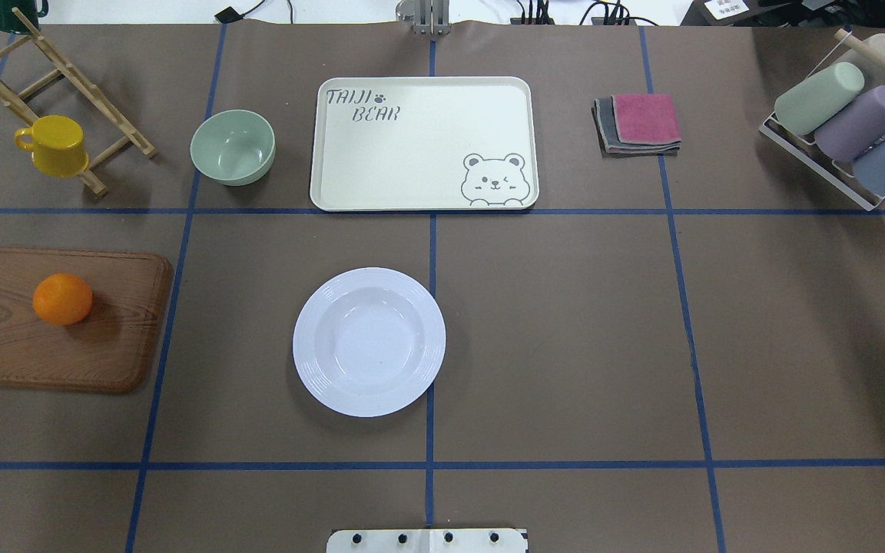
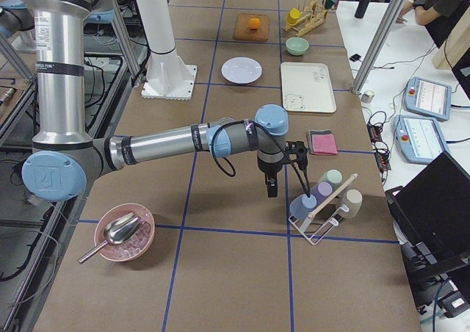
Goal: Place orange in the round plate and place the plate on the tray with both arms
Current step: 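Move both arms out from rest toward the table, then grasp the orange with the left gripper while the right approaches the plate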
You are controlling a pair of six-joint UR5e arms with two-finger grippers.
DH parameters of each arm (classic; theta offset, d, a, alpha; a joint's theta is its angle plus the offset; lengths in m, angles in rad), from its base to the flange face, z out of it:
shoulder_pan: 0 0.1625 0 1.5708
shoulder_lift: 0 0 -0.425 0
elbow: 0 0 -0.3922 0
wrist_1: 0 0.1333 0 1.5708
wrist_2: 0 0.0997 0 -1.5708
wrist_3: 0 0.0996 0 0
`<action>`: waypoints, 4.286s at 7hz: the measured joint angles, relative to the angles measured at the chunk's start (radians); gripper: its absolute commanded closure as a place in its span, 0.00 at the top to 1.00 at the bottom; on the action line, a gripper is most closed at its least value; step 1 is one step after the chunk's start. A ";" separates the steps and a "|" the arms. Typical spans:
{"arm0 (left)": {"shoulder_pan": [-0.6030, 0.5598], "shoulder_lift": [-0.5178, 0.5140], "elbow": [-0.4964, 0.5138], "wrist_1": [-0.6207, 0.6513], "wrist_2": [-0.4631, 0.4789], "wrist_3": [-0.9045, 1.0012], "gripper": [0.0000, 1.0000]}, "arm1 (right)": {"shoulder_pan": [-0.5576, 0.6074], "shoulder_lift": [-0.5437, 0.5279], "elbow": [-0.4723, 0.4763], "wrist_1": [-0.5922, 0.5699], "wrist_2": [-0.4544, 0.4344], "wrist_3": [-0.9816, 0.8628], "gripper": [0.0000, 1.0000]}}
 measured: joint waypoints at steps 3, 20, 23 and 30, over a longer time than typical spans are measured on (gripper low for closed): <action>0.004 -0.005 -0.007 -0.001 -0.006 -0.012 0.99 | -0.005 0.014 0.009 0.000 0.066 0.005 1.00; 0.445 -0.158 0.113 -0.370 0.055 -0.859 0.97 | -0.803 0.255 -0.040 1.032 -0.191 1.437 0.99; 0.494 -0.163 0.176 -0.462 0.072 -0.917 0.97 | -0.823 0.256 -0.037 1.031 -0.216 1.437 0.99; 0.550 -0.150 0.181 -0.479 0.072 -0.951 0.75 | -0.851 0.256 -0.033 1.037 -0.250 1.437 0.99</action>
